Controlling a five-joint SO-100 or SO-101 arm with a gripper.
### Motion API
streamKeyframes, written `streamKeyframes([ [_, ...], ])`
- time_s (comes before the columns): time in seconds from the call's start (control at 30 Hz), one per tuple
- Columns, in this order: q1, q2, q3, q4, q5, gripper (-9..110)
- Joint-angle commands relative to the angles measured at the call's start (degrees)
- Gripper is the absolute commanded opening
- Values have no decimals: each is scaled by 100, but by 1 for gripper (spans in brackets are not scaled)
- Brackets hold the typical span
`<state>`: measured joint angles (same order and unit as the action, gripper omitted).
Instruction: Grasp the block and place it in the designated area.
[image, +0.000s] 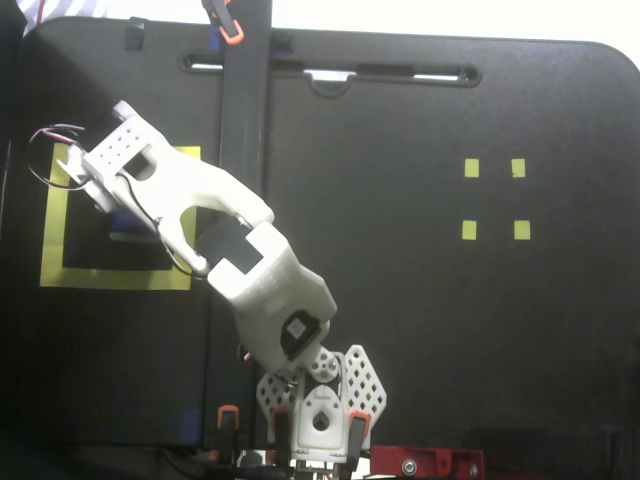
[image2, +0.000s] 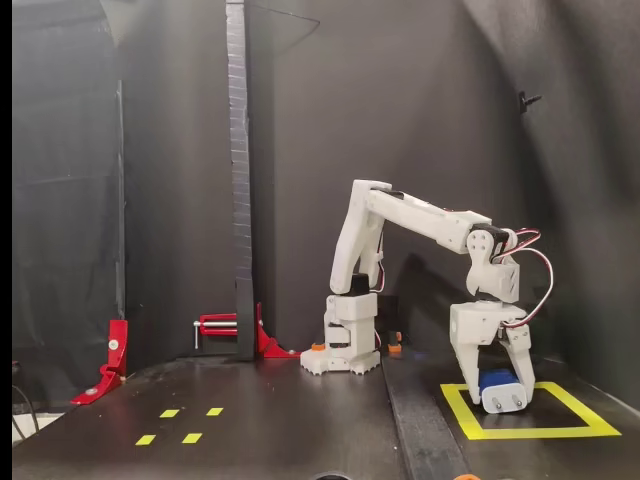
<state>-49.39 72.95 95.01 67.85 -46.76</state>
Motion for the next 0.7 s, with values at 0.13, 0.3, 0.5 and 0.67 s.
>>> streamKeyframes([
  [0.13,0,35,-202,44,9,25],
  [0.3,-9,79,-202,149,0,36],
  [0.5,18,88,-202,158,-44,45],
  [0.67,9,88,-202,220,-88,45],
])
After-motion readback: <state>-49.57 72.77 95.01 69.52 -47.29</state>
